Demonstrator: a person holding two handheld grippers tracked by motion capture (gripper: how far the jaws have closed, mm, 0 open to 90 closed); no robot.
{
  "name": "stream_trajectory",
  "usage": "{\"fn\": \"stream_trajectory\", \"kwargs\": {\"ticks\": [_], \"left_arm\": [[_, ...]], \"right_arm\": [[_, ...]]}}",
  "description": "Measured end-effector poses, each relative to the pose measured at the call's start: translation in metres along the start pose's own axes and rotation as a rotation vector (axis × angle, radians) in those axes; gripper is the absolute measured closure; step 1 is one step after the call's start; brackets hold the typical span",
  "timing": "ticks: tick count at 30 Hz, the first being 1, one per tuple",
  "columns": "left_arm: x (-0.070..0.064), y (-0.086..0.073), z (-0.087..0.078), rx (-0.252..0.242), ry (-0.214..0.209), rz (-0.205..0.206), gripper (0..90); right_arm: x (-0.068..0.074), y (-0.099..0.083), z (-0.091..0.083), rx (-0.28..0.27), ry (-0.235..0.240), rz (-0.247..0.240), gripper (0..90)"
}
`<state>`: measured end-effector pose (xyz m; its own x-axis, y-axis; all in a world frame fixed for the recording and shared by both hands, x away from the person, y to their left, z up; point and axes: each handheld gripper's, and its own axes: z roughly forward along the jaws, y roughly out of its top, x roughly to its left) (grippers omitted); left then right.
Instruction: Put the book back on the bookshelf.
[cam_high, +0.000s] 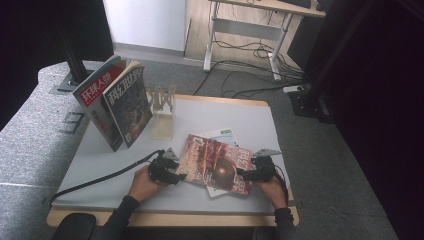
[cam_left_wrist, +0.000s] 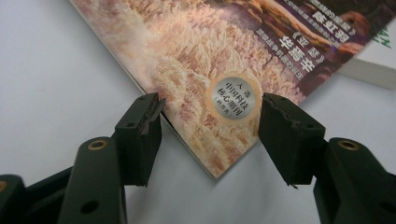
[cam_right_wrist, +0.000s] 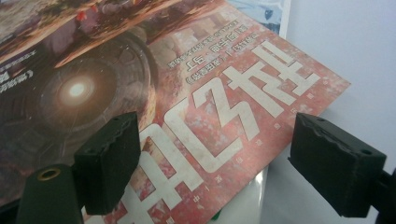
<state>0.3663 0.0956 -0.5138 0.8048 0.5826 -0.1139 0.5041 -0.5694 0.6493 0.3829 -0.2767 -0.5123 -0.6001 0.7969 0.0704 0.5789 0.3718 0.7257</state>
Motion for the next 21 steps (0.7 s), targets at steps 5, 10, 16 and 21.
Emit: {"fn": "stream_trajectory", "kwargs": {"ticks": [5,10,16,21], "left_arm": [[-0.009,-0.007,-0.004,0.002,0.001,0.022,39.5],[-0.019,-0.016,-0.008,0.002,-0.01,0.029,39.5],[-0.027,-0.021,-0.011,0.012,-0.012,0.039,40.1],[-0.035,-0.026,-0.014,0.012,-0.018,0.066,40.3]], "right_arm": [[-0.001,0.007,0.007,0.003,0.007,-0.01,15.8],[-0.002,0.015,0.015,0.005,0.009,-0.022,15.6],[-0.002,0.027,0.026,0.016,0.017,-0.035,15.5],[-0.002,0.034,0.033,0.016,0.016,-0.037,15.2]]}}
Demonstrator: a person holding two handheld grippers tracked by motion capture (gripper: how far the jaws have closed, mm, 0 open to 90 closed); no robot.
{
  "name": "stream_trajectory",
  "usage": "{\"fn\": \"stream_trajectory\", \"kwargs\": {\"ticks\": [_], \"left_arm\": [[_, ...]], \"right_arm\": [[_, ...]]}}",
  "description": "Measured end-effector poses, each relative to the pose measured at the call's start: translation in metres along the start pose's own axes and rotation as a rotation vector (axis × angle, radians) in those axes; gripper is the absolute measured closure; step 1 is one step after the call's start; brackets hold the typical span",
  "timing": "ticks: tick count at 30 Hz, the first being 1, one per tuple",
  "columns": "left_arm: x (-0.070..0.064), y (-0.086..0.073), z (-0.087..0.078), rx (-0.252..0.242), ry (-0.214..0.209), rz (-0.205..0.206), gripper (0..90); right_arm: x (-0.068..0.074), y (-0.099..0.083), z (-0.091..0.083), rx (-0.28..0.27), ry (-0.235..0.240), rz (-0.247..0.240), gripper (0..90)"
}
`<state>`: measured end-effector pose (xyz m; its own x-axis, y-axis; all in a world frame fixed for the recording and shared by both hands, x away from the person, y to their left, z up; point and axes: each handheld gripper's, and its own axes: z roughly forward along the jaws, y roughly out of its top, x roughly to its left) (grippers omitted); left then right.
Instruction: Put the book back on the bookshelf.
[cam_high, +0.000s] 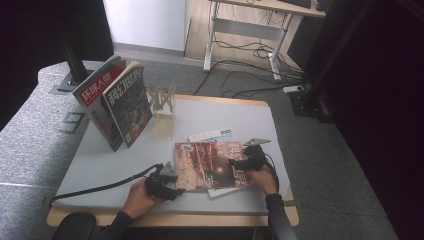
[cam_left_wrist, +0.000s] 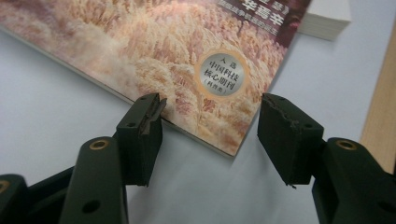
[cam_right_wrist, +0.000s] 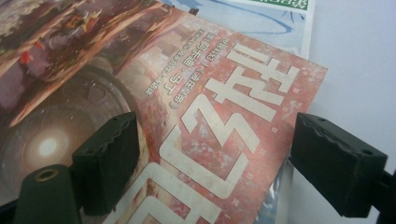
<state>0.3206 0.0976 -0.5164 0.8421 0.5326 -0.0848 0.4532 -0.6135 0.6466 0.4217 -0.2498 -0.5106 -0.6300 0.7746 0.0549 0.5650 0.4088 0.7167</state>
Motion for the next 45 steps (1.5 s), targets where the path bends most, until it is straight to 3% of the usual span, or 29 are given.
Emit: {"fn": "stream_trajectory", "kwargs": {"ticks": [4,6,13,16,21,24,30,33,45], "left_arm": [[0.002,0.001,-0.001,-0.012,-0.029,0.019,36.9],[0.004,0.003,-0.004,-0.036,-0.021,0.027,33.4],[0.025,0.015,-0.009,-0.073,-0.048,-0.003,21.6],[0.036,0.018,-0.006,-0.079,-0.022,0.012,16.9],[0.051,0.023,-0.002,-0.099,-0.014,-0.004,14.1],[0.059,0.026,0.001,-0.104,-0.008,-0.01,12.8],[0.067,0.036,0.012,-0.085,0.02,0.022,8.3],[0.072,0.039,0.016,-0.094,0.018,0.01,6.7],[0.088,0.053,0.028,-0.081,0.061,0.039,6.0]], "right_arm": [[0.0,0.001,0.001,-0.004,0.0,-0.005,15.2],[0.001,0.001,0.001,-0.009,-0.006,-0.011,15.3],[0.007,-0.002,-0.006,-0.001,0.001,-0.028,12.0],[0.009,-0.008,-0.013,-0.02,-0.011,-0.02,6.1],[0.013,-0.023,-0.024,-0.02,-0.028,-0.01,0.4],[0.016,-0.033,-0.03,-0.014,-0.032,-0.017,0.0],[0.024,-0.047,-0.04,-0.024,-0.038,-0.012,0.0],[0.027,-0.051,-0.044,-0.028,-0.039,-0.015,0.0],[0.036,-0.06,-0.051,-0.037,-0.032,-0.014,0.0]]}}
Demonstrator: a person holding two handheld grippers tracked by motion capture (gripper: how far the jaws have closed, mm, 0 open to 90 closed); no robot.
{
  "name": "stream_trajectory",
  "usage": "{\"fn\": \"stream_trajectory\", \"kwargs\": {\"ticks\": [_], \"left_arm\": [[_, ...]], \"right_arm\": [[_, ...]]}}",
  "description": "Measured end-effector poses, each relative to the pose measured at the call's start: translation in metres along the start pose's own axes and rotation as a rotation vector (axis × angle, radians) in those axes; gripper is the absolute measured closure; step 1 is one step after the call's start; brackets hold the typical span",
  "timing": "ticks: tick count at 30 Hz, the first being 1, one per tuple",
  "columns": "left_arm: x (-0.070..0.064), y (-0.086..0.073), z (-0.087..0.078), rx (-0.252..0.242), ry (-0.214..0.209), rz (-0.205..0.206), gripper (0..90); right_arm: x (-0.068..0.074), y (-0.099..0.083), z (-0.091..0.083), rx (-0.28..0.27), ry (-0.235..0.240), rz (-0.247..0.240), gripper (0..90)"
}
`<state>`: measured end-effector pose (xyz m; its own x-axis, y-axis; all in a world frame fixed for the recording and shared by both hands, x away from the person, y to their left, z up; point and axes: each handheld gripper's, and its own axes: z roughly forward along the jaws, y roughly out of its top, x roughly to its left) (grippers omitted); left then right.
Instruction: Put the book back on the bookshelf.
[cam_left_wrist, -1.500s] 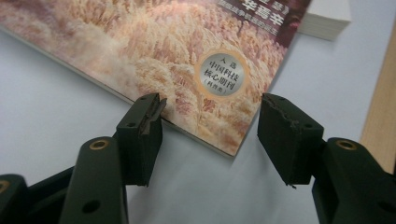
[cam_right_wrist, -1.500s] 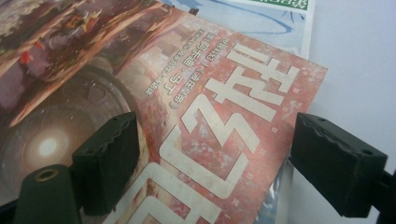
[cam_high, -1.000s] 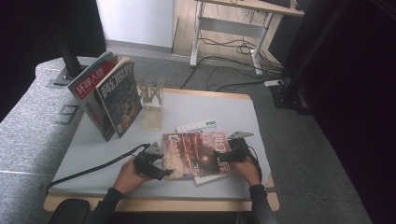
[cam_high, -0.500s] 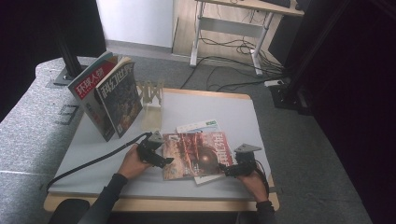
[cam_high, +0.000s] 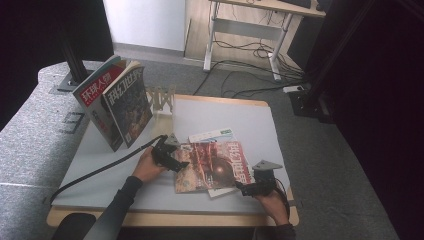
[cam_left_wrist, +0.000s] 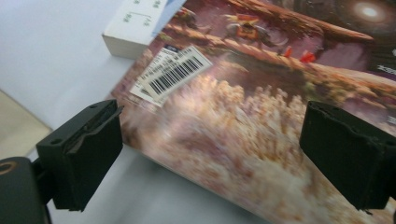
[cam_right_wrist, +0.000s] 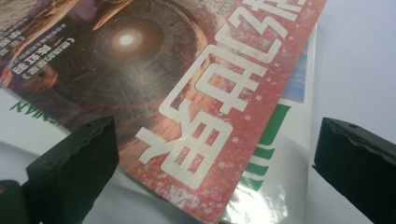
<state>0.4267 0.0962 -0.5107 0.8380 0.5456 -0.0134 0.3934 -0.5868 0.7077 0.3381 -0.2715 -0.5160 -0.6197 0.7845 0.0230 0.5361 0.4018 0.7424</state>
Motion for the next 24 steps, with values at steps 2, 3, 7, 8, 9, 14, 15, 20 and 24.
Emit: {"fn": "stream_trajectory", "kwargs": {"ticks": [2,3,7,8,9,14,15,20,24], "left_arm": [[0.002,0.002,0.001,-0.001,0.004,0.001,6.1],[0.004,0.003,0.002,0.002,0.007,0.005,6.1],[0.009,0.005,0.005,-0.01,0.007,-0.007,6.4],[0.01,0.005,0.006,-0.016,0.006,-0.012,6.4],[0.011,0.006,0.006,-0.017,0.005,-0.01,6.4],[0.01,0.007,0.007,-0.014,0.021,-0.011,9.7],[0.01,0.007,0.006,-0.01,0.018,-0.013,12.4],[0.011,0.008,0.004,-0.002,0.002,-0.022,14.3],[0.015,0.007,0.008,-0.008,0.017,-0.033,11.6]], "right_arm": [[0.001,-0.001,-0.001,0.004,0.001,-0.004,0.0],[0.002,-0.002,-0.002,0.009,-0.004,-0.007,0.0],[0.001,-0.005,-0.001,0.013,-0.003,0.0,0.0],[0.001,-0.005,-0.001,0.012,-0.001,0.001,0.0],[0.001,-0.005,-0.001,0.011,0.001,0.002,0.0],[0.0,-0.005,-0.001,0.007,-0.001,-0.004,0.0],[0.0,-0.005,-0.001,0.007,-0.002,-0.003,0.0],[-0.004,-0.005,-0.001,0.003,-0.023,0.011,0.0],[-0.006,-0.004,-0.001,0.007,-0.024,0.01,0.0]]}}
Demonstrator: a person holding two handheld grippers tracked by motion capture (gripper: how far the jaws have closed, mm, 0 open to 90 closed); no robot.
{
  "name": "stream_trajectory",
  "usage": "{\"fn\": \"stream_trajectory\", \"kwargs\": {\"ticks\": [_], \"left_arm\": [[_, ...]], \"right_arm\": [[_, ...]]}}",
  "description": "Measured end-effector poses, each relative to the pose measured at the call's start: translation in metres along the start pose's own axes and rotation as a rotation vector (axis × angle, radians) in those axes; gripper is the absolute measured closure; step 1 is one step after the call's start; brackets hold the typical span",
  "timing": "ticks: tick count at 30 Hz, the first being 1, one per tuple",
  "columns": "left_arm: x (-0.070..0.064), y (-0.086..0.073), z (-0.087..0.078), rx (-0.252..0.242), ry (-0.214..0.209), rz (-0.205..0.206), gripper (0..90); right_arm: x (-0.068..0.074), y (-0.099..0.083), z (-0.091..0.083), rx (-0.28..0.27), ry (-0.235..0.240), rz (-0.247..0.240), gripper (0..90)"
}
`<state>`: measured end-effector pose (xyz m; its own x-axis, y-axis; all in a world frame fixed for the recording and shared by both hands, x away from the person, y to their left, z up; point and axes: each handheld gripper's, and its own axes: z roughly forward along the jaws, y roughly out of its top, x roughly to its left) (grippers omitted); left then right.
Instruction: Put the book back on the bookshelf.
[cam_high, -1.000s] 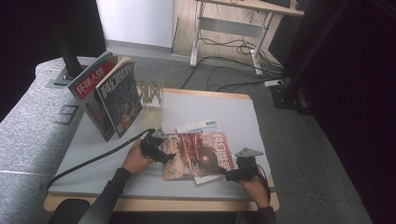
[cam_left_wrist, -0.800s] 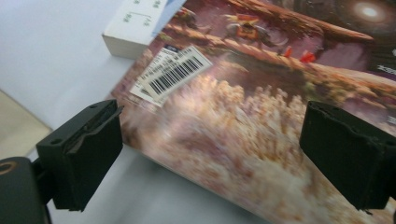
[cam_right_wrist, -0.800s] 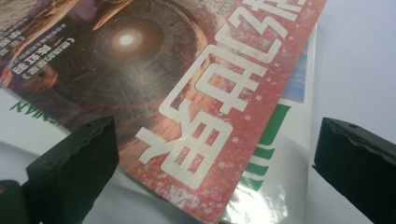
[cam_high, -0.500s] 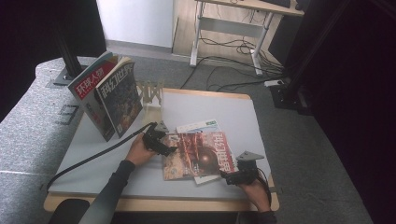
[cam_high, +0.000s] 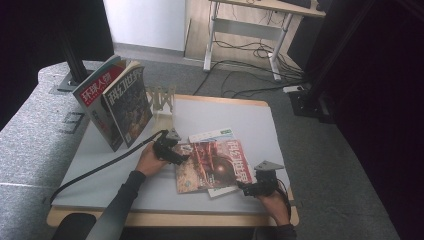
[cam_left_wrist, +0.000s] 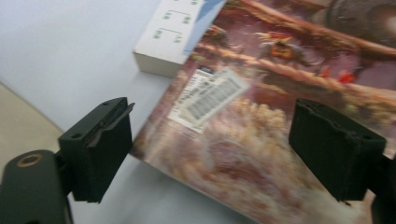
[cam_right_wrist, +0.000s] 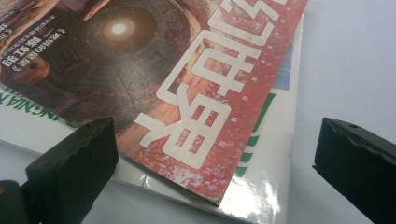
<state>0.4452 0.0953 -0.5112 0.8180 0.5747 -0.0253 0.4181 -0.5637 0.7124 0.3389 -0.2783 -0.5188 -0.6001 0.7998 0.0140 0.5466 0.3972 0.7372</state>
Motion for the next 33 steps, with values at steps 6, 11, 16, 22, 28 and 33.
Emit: {"fn": "stream_trajectory", "kwargs": {"ticks": [6,11,16,22,28,33], "left_arm": [[0.0,0.0,0.0,0.009,-0.021,-0.01,14.0],[-0.005,-0.001,-0.002,0.035,-0.017,-0.017,13.9],[-0.011,-0.005,-0.006,0.054,-0.024,-0.016,14.0],[-0.019,-0.01,-0.01,0.064,-0.038,-0.002,13.8],[-0.024,-0.016,-0.013,0.072,-0.059,0.007,14.0],[-0.027,-0.018,-0.013,0.072,-0.077,0.0,14.3]], "right_arm": [[-0.003,0.001,0.0,0.002,-0.008,0.002,0.0],[-0.009,0.003,0.001,0.004,-0.036,0.004,0.5],[-0.017,0.005,0.002,0.008,-0.056,0.013,1.4],[-0.029,0.008,0.005,0.013,-0.076,0.038,1.6],[-0.039,0.013,0.01,0.015,-0.093,0.059,1.9],[-0.045,0.018,0.014,0.021,-0.107,0.068,2.4]]}}
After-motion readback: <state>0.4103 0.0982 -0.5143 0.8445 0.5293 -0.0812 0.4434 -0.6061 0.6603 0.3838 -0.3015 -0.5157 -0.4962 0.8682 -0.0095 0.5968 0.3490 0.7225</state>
